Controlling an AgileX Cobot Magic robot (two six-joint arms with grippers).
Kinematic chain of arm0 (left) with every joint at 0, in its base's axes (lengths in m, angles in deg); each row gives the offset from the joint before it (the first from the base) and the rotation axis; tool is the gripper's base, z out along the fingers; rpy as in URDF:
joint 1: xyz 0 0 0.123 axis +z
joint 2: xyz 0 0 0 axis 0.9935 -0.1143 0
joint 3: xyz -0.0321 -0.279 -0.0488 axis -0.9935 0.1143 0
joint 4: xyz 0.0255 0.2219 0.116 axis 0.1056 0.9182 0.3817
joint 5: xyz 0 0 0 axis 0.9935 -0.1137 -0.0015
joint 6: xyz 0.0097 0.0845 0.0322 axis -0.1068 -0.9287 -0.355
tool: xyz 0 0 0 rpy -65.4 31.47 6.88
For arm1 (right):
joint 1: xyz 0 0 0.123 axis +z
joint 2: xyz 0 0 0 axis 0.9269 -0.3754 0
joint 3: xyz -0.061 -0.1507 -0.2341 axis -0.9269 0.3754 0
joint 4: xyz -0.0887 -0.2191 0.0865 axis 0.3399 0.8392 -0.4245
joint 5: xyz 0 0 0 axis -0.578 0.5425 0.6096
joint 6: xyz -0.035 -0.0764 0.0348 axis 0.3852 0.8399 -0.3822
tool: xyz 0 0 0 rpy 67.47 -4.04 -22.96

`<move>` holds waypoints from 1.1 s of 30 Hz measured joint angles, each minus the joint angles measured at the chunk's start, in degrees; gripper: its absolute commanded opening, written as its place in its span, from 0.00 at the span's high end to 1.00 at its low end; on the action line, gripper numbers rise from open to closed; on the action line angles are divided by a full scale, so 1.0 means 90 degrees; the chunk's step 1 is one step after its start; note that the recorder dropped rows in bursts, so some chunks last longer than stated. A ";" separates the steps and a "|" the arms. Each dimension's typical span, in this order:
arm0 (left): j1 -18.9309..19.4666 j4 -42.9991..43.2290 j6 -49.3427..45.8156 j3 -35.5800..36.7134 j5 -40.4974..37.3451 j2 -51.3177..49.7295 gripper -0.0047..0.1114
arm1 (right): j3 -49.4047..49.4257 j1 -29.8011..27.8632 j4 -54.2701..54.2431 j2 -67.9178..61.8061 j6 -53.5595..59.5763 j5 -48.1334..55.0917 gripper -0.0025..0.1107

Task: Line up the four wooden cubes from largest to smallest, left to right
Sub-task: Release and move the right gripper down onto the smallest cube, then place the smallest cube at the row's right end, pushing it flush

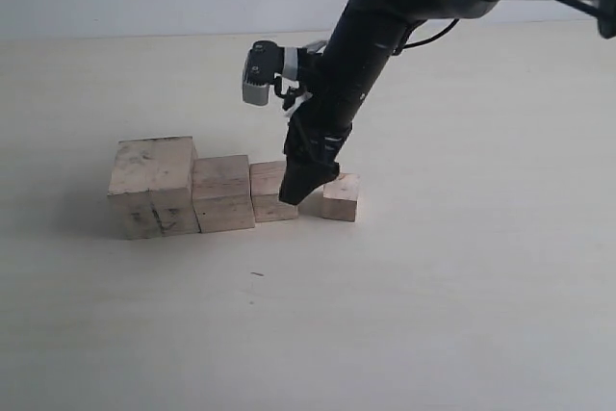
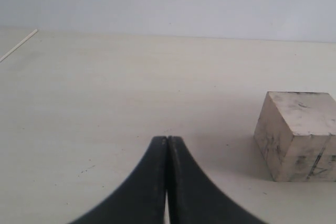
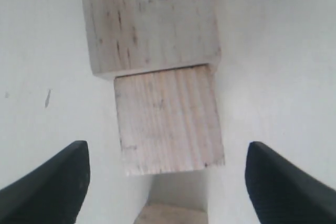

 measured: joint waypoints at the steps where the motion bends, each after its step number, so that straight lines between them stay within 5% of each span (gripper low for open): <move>1: 0.0000 0.0000 0.0000 0.0000 0.0000 0.0000 0.96 | 0.0000 0.0000 0.0125 0.0081 -0.0121 0.0075 0.30; 13: 0.0000 0.0000 0.0000 0.0000 0.0000 0.0000 0.96 | 0.0000 0.0000 0.1404 0.1038 -0.2756 0.0218 0.33; 33: 0.0000 0.0000 0.0000 0.0000 0.0000 0.0000 0.96 | 0.0845 -0.0007 0.1825 0.0634 -0.1972 -0.0129 0.34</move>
